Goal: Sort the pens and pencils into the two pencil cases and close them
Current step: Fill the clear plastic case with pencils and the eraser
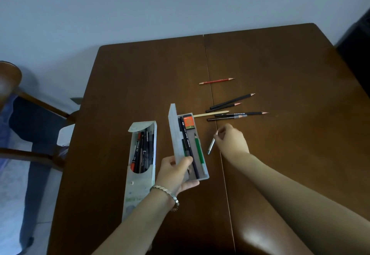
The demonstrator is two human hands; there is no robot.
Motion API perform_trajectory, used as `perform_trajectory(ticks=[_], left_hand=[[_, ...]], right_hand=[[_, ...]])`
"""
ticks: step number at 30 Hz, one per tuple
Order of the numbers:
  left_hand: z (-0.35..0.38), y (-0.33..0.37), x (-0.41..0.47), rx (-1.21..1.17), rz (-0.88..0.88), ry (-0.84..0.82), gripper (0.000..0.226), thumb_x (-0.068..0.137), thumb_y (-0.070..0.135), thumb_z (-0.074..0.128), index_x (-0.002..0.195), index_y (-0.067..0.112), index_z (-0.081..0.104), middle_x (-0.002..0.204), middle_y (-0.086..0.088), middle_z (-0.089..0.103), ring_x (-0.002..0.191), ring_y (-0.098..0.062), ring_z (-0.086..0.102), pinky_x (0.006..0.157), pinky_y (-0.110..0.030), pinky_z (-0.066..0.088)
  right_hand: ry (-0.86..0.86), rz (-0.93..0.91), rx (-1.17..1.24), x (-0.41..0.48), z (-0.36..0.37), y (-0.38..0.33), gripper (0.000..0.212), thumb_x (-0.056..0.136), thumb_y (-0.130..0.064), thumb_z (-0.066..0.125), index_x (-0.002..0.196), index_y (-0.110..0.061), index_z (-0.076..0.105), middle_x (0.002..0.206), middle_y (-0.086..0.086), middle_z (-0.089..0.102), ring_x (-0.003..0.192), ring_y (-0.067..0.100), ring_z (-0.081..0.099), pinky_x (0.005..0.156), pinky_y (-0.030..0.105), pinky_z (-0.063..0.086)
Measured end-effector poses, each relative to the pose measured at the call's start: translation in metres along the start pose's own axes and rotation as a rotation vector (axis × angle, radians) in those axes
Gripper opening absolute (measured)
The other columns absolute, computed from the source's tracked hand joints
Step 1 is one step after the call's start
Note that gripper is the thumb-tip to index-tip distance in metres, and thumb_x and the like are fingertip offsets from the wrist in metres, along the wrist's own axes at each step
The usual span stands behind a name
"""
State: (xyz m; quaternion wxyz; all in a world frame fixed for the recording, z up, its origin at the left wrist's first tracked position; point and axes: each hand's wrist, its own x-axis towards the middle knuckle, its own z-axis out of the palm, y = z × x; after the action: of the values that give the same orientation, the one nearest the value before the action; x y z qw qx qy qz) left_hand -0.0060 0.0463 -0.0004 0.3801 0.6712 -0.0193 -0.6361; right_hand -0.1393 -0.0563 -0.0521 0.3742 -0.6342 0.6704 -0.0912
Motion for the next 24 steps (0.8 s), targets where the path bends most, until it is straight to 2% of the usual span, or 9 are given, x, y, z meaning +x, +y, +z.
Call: perform_trajectory(ticks=[3, 8, 11, 15, 19, 22, 24], left_hand=[[-0.006, 0.009, 0.006, -0.036, 0.000, 0.033, 0.033, 0.086, 0.012, 0.061, 0.115, 0.010, 0.046, 0.106, -0.009, 0.054, 0.097, -0.030, 0.061, 0.075, -0.048, 0.058], [-0.011, 0.015, 0.014, -0.071, -0.007, 0.056, 0.031, 0.086, 0.009, 0.061, 0.115, 0.008, 0.050, 0.103, -0.008, 0.054, 0.089, -0.025, 0.060, 0.076, -0.050, 0.057], [-0.011, 0.019, 0.021, -0.081, -0.028, 0.069, 0.024, 0.086, 0.007, 0.061, 0.107, 0.010, 0.050, 0.092, -0.005, 0.051, 0.082, -0.024, 0.058, 0.079, -0.051, 0.056], [-0.005, 0.027, 0.029, -0.076, -0.026, 0.085, 0.027, 0.086, 0.006, 0.060, 0.106, 0.014, 0.042, 0.084, -0.003, 0.047, 0.075, -0.022, 0.055, 0.083, -0.053, 0.054], [-0.003, 0.033, 0.030, -0.060, -0.003, 0.076, 0.027, 0.086, 0.008, 0.060, 0.104, 0.015, 0.041, 0.085, -0.001, 0.046, 0.075, -0.018, 0.055, 0.081, -0.050, 0.055], [-0.004, 0.032, 0.028, -0.058, -0.012, 0.065, 0.022, 0.086, 0.007, 0.061, 0.098, 0.015, 0.044, 0.088, -0.003, 0.048, 0.078, -0.019, 0.056, 0.078, -0.050, 0.056], [-0.004, 0.029, 0.026, -0.055, -0.021, 0.061, 0.027, 0.086, 0.007, 0.061, 0.105, 0.013, 0.043, 0.088, -0.004, 0.050, 0.078, -0.021, 0.057, 0.080, -0.051, 0.055]], right_hand=[[-0.088, 0.157, -0.151, 0.020, 0.014, -0.001, 0.041, 0.091, -0.030, 0.057, 0.121, -0.007, 0.042, 0.109, 0.014, 0.061, 0.092, 0.028, 0.065, 0.070, 0.033, 0.054], [-0.080, 0.227, -0.147, 0.037, 0.026, -0.009, 0.034, 0.090, -0.011, 0.055, 0.121, -0.003, 0.043, 0.113, 0.018, 0.060, 0.097, 0.032, 0.063, 0.075, 0.035, 0.053], [-0.093, 0.082, -0.227, 0.048, 0.018, -0.009, 0.033, 0.093, -0.008, 0.044, 0.126, -0.002, 0.044, 0.130, 0.018, 0.044, 0.109, 0.034, 0.056, 0.087, 0.037, 0.048], [0.046, -0.232, -0.593, 0.073, -0.007, 0.004, 0.035, 0.091, -0.006, 0.045, 0.126, -0.008, 0.041, 0.131, 0.012, 0.041, 0.119, 0.028, 0.042, 0.090, 0.034, 0.048], [-0.020, -0.226, -0.830, 0.086, -0.020, 0.014, 0.039, 0.091, -0.008, 0.049, 0.128, -0.009, 0.037, 0.129, 0.010, 0.048, 0.122, 0.026, 0.039, 0.092, 0.032, 0.047], [-0.122, -0.249, -0.901, 0.077, -0.018, 0.021, 0.031, 0.094, -0.006, 0.043, 0.124, -0.008, 0.038, 0.123, 0.009, 0.051, 0.114, 0.024, 0.049, 0.087, 0.033, 0.050], [-0.211, -0.206, -0.833, 0.062, -0.014, 0.021, 0.029, 0.095, -0.010, 0.041, 0.124, -0.008, 0.038, 0.122, 0.010, 0.052, 0.109, 0.026, 0.055, 0.086, 0.035, 0.052]])
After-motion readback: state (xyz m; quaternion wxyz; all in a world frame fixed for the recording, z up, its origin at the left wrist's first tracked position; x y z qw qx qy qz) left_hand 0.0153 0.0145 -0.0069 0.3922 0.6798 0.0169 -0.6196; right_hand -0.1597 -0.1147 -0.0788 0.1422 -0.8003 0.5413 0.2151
